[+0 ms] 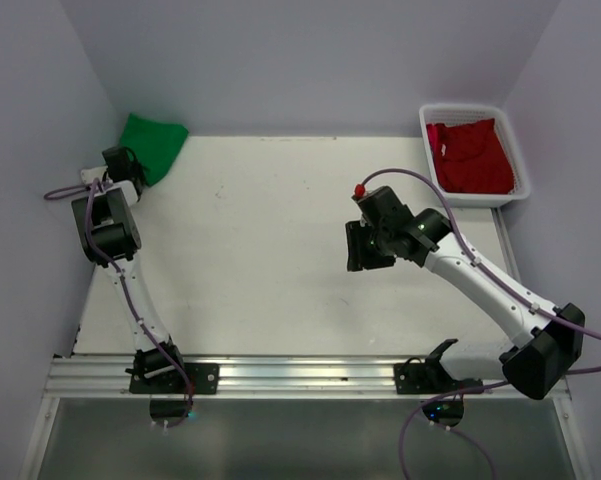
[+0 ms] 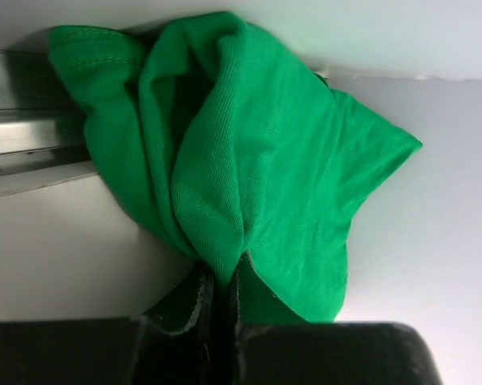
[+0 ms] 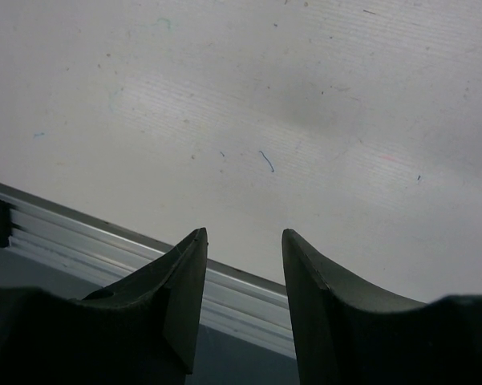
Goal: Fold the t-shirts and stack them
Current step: Put the neatly folded tshirt into the corner of the board with the left arm
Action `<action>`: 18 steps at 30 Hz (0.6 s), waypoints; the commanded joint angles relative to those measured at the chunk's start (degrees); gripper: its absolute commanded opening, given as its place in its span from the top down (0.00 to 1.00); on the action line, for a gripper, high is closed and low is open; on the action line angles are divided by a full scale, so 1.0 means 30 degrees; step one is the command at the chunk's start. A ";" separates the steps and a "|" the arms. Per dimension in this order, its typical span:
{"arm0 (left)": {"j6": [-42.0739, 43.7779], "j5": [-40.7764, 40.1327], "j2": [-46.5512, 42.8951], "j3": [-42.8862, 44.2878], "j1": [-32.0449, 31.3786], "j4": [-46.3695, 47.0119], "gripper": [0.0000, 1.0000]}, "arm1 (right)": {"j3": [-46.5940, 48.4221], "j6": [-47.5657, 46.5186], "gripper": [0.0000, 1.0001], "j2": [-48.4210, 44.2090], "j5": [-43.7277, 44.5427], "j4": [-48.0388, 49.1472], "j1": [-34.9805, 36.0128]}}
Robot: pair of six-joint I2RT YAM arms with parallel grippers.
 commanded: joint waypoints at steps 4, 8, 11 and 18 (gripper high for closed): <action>-0.0878 0.1955 0.0322 0.0146 0.0655 0.2229 1.00 | 0.1026 0.0419 0.54 0.0666 -0.0148 0.0009 0.0151; -0.1405 0.1605 -0.0879 -0.2226 0.0304 0.2817 1.00 | 0.0998 0.0360 0.54 0.1136 -0.0266 0.0418 0.0356; -0.1728 0.1049 -0.1847 -0.3487 -0.0194 0.2936 1.00 | 0.0735 0.0360 0.54 0.0932 -0.0265 0.0711 0.0590; -0.1583 0.0609 -0.2024 -0.3110 -0.1190 0.2849 1.00 | -0.0493 0.0331 0.54 -0.0472 -0.0266 0.0888 0.0679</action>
